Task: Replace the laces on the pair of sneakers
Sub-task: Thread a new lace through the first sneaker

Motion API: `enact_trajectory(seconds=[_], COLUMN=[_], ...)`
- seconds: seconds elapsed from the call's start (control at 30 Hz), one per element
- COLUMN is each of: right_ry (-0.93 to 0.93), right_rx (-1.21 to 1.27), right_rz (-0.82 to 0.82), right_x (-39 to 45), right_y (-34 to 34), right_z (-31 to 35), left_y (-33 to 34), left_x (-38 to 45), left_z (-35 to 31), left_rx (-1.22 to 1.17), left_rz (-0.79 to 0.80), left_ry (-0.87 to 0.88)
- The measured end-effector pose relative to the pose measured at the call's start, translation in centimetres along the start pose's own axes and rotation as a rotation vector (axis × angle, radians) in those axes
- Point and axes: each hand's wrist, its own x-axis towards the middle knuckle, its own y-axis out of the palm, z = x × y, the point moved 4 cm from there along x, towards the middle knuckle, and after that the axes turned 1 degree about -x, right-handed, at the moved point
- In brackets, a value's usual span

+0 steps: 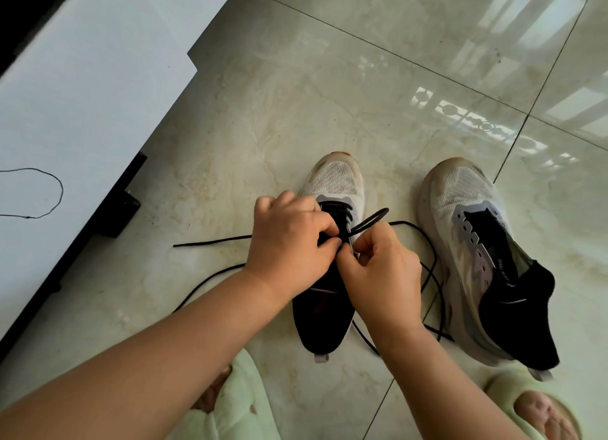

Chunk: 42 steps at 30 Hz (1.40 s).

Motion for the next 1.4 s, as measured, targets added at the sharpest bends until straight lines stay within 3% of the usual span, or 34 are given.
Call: enact_trajectory(seconds=[0.23, 0.43, 0.67, 0.77, 0.87, 0.97, 1.03, 1.17, 1.33, 1.4], right_ry=[-0.003, 0.032, 0.113, 0.113, 0.128, 0.123, 0.108, 0.088, 0.055, 0.017], right_rx=[0.014, 0.02, 0.038, 0.053, 0.073, 0.091, 0.109, 0.117, 0.119, 0.136], right_rz=[-0.015, -0.02, -0.039, -0.029, -0.044, -0.048, -0.036, -0.027, 0.003, 0.036], right_x=[0.0, 0.3, 0.5, 0.4, 0.4, 0.3, 0.1, 0.0, 0.2, 0.4], right_y=[0.0, -0.1, -0.6, -0.4, -0.6, -0.8, -0.7, -0.3, -0.3, -0.3], right_z=[0.0, 0.0, -0.9, -0.6, -0.7, -0.7, -0.5, -0.3, -0.2, 0.2], left_y=[0.5, -0.9, -3.4, -2.9, -2.5, -2.1, -1.6, -0.7, -0.4, -0.7], left_x=[0.4, -0.2, -1.9, -3.0, -3.5, -3.3, -3.1, -2.4, -1.9, -1.7], left_z=[-0.4, 0.8, 7.9, 9.0, 8.6, 7.6, 7.3, 6.7, 5.8, 5.7], left_rx=[0.128, 0.053, -0.01, -0.144, -0.202, -0.387, -0.531, -0.537, -0.635, -0.615], left_rz=[0.015, -0.136, -0.27, -0.217, -0.147, -0.003, 0.093, 0.337, 0.426, 0.373], left_ry=[0.074, 0.017, -0.277, -0.393, -0.37, -0.368, -0.465, -0.513, -0.453, -0.408])
